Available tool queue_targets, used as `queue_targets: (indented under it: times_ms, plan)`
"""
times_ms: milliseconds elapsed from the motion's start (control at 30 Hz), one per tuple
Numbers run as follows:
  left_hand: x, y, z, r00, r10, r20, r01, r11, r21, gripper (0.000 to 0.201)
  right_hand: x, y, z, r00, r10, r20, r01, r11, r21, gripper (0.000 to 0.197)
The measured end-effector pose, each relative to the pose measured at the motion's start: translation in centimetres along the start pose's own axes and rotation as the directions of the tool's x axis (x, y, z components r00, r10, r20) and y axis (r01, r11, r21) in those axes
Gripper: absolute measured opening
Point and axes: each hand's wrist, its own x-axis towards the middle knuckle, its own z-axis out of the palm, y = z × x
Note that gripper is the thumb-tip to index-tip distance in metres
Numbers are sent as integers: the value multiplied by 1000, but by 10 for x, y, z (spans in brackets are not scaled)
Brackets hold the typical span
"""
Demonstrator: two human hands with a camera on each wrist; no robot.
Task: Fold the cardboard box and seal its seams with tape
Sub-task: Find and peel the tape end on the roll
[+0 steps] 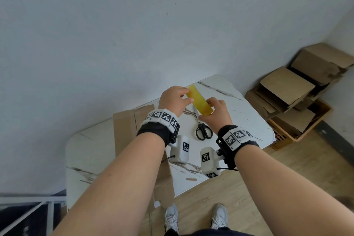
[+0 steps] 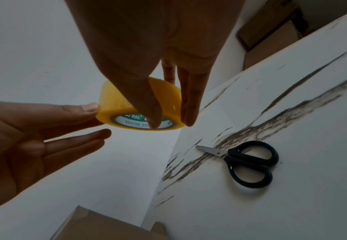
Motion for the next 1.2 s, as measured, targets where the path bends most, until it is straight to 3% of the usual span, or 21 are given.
queue_targets:
  times_ms: [133, 300, 500, 600, 667, 733, 833, 967, 1033, 1133, 1200]
  plan:
    - [3, 1, -3, 997, -67, -23, 64, 990, -126, 32, 0, 1, -1, 1000, 2, 23, -2, 1000, 19, 38]
    - [11, -7, -10, 994, -93, 50, 92, 995, 26, 52, 3, -2, -4, 996, -18, 93, 11, 997, 76, 41]
    - [14, -10, -20, 996, -12, 92, 5, 997, 78, 50, -4, -6, -12, 985, -41, 169, 23, 994, 107, 44]
    - [12, -5, -20, 994, 54, 97, -71, 980, 186, 41, -3, -14, -16, 957, 12, 290, -64, 983, 169, 45]
    - [12, -4, -17, 991, 83, 107, -107, 962, 251, 42, -2, -24, -17, 925, 62, 376, -164, 955, 246, 28]
    - [11, -5, -14, 988, 107, 108, -133, 951, 279, 44, -3, -33, -18, 903, 137, 408, -307, 869, 388, 14]
    - [11, -2, -11, 982, 169, 85, -185, 947, 262, 44, 0, -42, -19, 893, 233, 384, -419, 741, 525, 33]
    - [10, 5, -7, 956, 280, 82, -292, 910, 296, 45, 1, -49, -24, 899, 269, 347, -434, 658, 615, 33]
    - [9, 8, -5, 947, 310, 91, -322, 894, 311, 45, 3, -49, -25, 899, 282, 336, -436, 657, 615, 39]
    - [8, 11, -3, 940, 326, 97, -340, 879, 334, 45, -1, -56, -27, 901, 318, 296, -435, 676, 596, 24]
    - [7, 12, -3, 939, 327, 101, -342, 878, 336, 46, -1, -56, -26, 896, 355, 267, -444, 686, 576, 31]
